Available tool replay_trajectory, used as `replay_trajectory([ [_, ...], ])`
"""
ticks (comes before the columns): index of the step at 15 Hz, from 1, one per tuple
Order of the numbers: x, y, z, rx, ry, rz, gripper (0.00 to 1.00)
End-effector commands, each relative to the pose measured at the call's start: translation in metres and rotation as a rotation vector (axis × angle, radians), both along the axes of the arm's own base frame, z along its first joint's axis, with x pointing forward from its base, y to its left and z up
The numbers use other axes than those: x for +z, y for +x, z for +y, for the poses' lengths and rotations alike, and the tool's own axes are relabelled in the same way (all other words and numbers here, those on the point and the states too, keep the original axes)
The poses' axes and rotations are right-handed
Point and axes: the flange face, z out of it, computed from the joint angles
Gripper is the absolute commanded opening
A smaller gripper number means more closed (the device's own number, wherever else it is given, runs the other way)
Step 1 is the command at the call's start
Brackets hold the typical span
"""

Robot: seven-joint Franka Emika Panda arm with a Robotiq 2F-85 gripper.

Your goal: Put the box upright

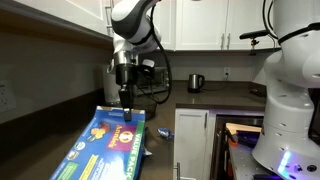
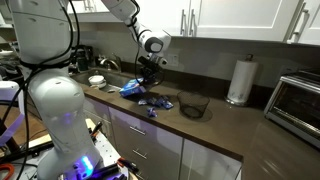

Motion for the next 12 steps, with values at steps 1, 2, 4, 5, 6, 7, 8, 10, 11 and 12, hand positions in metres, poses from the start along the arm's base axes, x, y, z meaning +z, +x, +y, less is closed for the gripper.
replay_trajectory([
  [1,0.016,-0.012,0.022,-0.012,-0.139,-0.001,0.00],
  [2,0.020,-0.014,0.029,-0.009,-0.168,-0.003,0.00],
  [4,0.029,-0.018,0.042,-0.002,-0.217,-0.017,0.00],
  [5,0.034,-0.020,0.048,0.000,-0.238,-0.028,0.00],
  [6,0.039,-0.021,0.052,0.002,-0.257,-0.038,0.00],
  [7,0.045,-0.021,0.057,0.007,-0.276,-0.049,0.00],
  [8,0.050,-0.022,0.062,0.011,-0.292,-0.059,0.00],
  [10,0.060,-0.024,0.071,0.023,-0.324,-0.080,0.00],
  [11,0.065,-0.024,0.075,0.030,-0.338,-0.088,0.00],
  [12,0.069,-0.025,0.079,0.039,-0.352,-0.095,0.00],
])
